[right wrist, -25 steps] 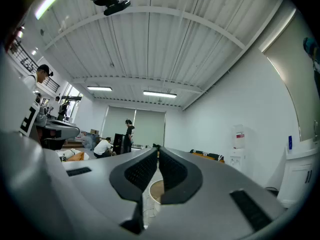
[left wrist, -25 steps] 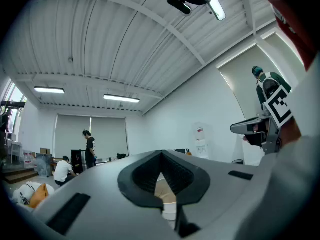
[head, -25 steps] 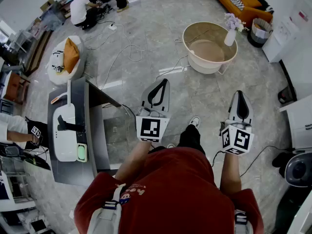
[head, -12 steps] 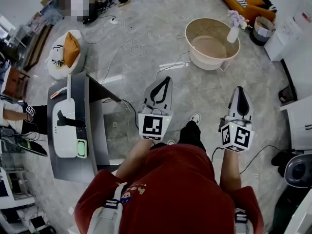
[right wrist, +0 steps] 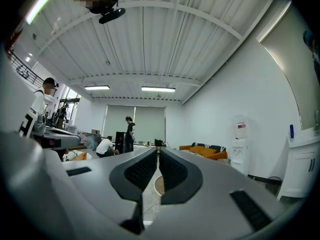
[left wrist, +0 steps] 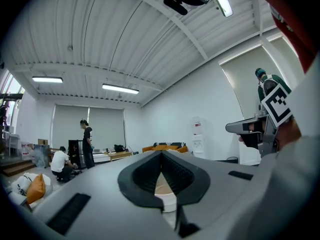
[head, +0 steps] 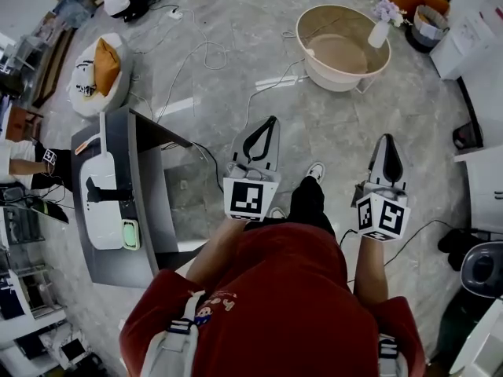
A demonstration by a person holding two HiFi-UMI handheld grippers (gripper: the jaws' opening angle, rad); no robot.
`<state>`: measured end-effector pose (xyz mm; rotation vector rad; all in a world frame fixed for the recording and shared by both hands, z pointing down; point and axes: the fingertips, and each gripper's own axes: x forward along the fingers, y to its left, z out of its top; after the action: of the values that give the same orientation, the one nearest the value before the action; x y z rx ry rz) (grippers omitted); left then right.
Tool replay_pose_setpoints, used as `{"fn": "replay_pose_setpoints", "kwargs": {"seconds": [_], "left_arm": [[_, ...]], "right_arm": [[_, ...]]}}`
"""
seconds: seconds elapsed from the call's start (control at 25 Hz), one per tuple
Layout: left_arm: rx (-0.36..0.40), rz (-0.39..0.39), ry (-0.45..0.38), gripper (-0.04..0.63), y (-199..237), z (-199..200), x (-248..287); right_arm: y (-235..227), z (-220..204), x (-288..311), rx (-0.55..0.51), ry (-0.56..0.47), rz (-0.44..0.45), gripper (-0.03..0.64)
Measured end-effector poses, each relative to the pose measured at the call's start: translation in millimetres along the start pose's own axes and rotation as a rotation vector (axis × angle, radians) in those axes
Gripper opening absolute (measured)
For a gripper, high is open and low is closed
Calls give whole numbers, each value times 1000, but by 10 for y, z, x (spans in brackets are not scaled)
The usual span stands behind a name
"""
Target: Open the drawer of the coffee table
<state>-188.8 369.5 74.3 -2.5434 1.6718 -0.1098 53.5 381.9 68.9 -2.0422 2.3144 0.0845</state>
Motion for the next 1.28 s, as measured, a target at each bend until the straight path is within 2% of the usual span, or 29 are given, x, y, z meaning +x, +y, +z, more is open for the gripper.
{"fn": "replay_pose_setpoints", "kwargs": {"seconds": [0.36, 0.76, 1.04, 1.28], "left_arm": [[-18, -20, 76, 14, -19, -221, 625], [-73, -29, 96, 14, -31, -353, 1860], [-51, -16, 99, 14, -92, -240, 2726], [-12, -28, 89, 14, -144, -123, 3223]], "right_arm": [[-215, -314, 599, 41, 84, 11, 26], [-712, -636, 1698, 78, 131, 31, 26], [-1254, -642, 2457, 65, 128, 50, 26], [-1654, -583, 2873, 77, 97, 22, 26]]}}
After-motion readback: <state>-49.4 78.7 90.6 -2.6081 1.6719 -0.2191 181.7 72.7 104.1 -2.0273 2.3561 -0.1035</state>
